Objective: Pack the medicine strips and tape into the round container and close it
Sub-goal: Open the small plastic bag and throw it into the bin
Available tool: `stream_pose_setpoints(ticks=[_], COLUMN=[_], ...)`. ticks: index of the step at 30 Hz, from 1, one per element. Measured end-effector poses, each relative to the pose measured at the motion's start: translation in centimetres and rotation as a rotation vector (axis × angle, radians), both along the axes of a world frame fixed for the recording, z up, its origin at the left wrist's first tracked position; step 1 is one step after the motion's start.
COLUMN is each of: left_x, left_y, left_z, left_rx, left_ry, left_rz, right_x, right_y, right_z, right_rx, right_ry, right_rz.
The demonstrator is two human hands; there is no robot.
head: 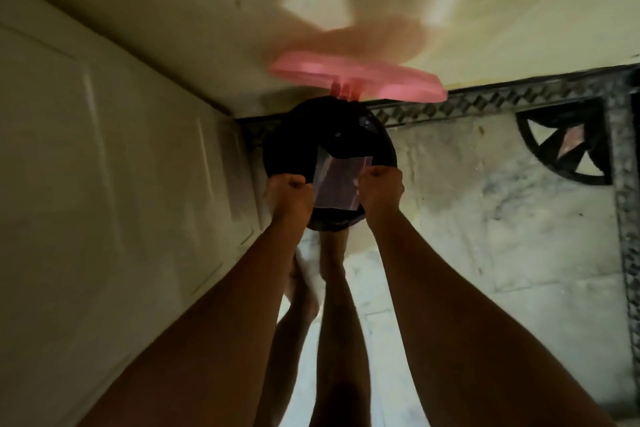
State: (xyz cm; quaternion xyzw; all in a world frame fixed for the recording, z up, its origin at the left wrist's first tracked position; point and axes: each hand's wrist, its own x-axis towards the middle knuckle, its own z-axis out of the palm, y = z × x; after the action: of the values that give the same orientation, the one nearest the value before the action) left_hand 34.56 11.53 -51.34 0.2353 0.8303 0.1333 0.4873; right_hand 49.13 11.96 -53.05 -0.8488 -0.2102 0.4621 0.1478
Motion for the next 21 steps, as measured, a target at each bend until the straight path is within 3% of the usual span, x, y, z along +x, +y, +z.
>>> stream_pose_setpoints(ticks=[5, 11, 17, 21], left_x=[0.2, 0.8, 1.6, 1.6], left_y=[0.4, -0.5, 0.2, 0.0], left_z=[-3.5, -2.1, 9.6, 19.3], left_rx=[-0.051, 0.040, 0.245, 0.402], left_ry=[-0.037, -0.096, -0.250, -0.267], left_rz=[-0.095, -0.077, 0.084, 0.036], right_x=[0.6, 0.9, 1.1, 1.2], right_y=[0.8, -0.1, -1.1, -1.6], right_z=[-4.1, -0.5, 10.3, 20.0], right_rx=[0.004, 0.030, 0.258, 0.365], right_ry=[0.091, 0.150, 0.245, 0.281], right_rz=[0.074, -0.006, -0.223, -0.292])
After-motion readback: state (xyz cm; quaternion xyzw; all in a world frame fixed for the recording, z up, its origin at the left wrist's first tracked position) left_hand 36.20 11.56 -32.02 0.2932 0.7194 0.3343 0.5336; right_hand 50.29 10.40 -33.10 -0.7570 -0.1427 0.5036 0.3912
